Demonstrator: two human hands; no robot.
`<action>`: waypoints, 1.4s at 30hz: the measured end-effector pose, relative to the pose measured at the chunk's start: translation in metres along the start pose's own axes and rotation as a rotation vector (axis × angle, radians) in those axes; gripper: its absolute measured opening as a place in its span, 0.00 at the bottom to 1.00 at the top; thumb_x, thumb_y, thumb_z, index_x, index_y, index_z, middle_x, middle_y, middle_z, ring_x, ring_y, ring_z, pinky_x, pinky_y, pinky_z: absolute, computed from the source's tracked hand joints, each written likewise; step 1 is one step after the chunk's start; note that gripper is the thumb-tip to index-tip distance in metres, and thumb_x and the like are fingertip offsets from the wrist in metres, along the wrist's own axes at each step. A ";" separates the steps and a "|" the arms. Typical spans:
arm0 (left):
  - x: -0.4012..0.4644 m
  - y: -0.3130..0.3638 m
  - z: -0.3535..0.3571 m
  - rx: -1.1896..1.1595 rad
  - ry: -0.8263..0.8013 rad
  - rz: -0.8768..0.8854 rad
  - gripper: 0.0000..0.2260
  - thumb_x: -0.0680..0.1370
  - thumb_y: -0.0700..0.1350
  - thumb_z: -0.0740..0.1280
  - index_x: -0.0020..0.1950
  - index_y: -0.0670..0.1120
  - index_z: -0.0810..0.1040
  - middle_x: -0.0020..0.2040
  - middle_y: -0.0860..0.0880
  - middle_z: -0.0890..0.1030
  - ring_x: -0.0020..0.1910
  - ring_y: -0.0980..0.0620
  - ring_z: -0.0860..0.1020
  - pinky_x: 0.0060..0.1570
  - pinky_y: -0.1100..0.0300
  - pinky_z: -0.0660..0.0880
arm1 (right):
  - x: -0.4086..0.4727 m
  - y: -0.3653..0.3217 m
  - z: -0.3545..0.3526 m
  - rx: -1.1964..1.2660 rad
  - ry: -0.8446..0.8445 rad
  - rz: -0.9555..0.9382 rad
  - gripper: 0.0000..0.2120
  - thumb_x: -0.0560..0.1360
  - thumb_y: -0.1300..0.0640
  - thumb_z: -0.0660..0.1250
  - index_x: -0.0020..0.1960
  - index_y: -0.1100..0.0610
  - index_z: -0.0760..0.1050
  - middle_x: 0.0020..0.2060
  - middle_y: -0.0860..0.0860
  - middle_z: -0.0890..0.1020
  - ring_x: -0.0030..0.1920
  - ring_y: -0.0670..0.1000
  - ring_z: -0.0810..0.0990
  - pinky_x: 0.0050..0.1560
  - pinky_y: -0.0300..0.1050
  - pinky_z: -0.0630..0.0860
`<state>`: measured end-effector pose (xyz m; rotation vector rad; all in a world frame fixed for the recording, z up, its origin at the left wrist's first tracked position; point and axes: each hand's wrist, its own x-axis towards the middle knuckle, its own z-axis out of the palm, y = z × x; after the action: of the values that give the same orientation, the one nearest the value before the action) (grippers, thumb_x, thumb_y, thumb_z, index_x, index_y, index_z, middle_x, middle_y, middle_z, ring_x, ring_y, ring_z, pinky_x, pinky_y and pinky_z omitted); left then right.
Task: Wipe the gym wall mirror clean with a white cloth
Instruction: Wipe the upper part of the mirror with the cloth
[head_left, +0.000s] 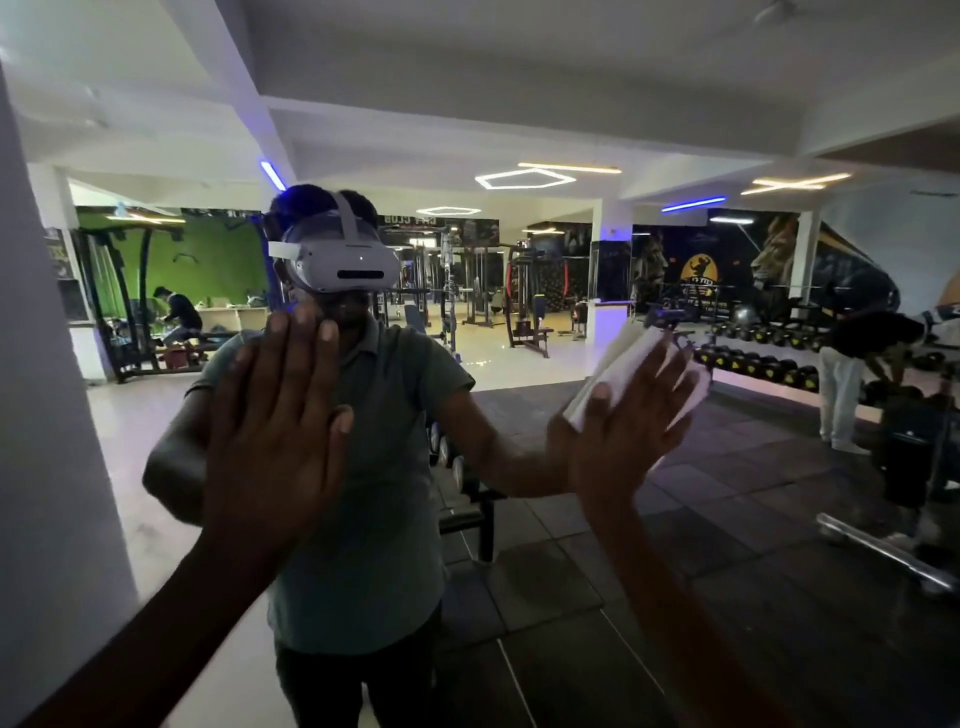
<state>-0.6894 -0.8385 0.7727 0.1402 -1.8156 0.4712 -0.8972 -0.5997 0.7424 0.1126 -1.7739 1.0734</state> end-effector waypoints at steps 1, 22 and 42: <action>0.000 0.000 0.001 0.013 0.002 -0.003 0.29 0.86 0.48 0.56 0.86 0.39 0.53 0.86 0.39 0.53 0.85 0.40 0.51 0.82 0.39 0.53 | -0.015 -0.018 0.001 -0.044 -0.004 0.018 0.37 0.85 0.36 0.40 0.86 0.56 0.50 0.85 0.60 0.53 0.85 0.63 0.50 0.78 0.71 0.57; 0.003 -0.138 -0.056 0.181 0.102 -0.027 0.28 0.87 0.50 0.52 0.85 0.39 0.56 0.86 0.40 0.55 0.85 0.42 0.55 0.78 0.44 0.57 | -0.068 -0.216 0.003 0.115 -0.271 -1.163 0.32 0.85 0.41 0.51 0.86 0.51 0.54 0.86 0.56 0.53 0.85 0.62 0.46 0.79 0.75 0.46; -0.003 -0.153 -0.056 0.132 0.050 0.040 0.28 0.87 0.50 0.56 0.84 0.38 0.58 0.85 0.39 0.56 0.84 0.39 0.56 0.78 0.38 0.62 | -0.011 -0.178 -0.005 -0.023 -0.064 -0.577 0.33 0.86 0.41 0.47 0.86 0.54 0.53 0.86 0.58 0.52 0.85 0.63 0.49 0.81 0.71 0.51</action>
<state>-0.5877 -0.9570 0.8201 0.1812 -1.7409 0.6182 -0.7960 -0.7072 0.8417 0.6102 -1.6590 0.6341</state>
